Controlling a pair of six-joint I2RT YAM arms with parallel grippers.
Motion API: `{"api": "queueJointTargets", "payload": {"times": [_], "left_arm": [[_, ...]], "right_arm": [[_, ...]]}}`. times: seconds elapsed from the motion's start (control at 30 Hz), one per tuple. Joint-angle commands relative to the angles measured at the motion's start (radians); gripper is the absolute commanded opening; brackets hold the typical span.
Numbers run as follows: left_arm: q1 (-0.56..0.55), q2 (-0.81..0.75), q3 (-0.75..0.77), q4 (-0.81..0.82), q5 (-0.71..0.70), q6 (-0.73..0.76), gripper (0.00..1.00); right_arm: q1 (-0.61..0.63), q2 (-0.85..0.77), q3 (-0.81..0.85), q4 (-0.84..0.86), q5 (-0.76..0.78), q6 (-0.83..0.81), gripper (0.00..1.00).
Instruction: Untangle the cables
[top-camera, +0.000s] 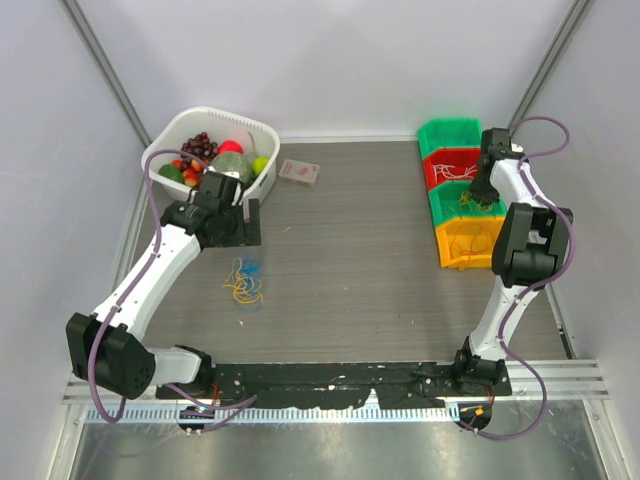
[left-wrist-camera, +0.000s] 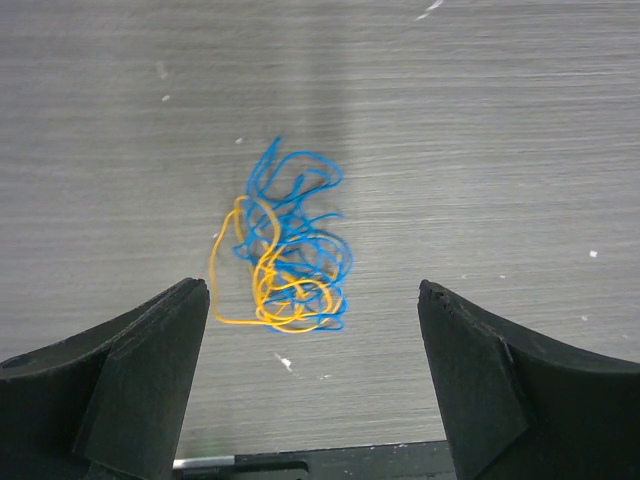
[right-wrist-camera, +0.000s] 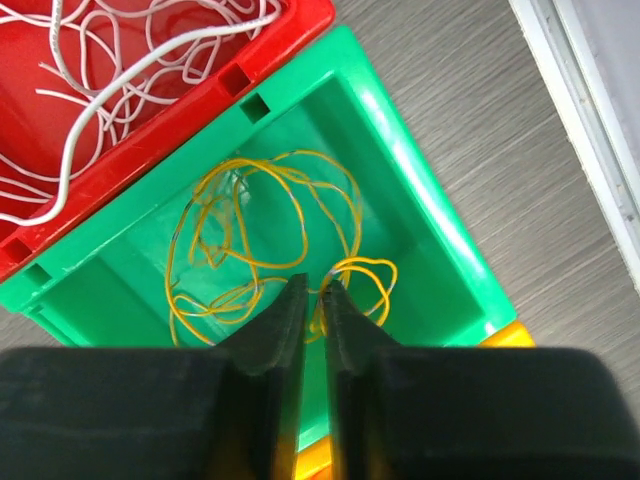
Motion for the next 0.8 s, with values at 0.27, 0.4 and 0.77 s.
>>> {"api": "queueJointTargets", "payload": {"times": [0.27,0.4,0.77], "left_arm": [[0.149,-0.007,-0.129,-0.032,-0.067,-0.098,0.92],[0.247,0.041,-0.190,0.012,0.037,-0.098,0.87],[0.133,0.182,-0.344,0.323,0.534,-0.242,0.51]], "right_arm": [[0.062,-0.229,0.048,-0.201,-0.006,-0.006,0.54],[0.153,-0.357,-0.030,-0.163,-0.037,-0.052,0.55],[0.496,-0.584,-0.391,-0.045,-0.341,0.063,0.54]]}}
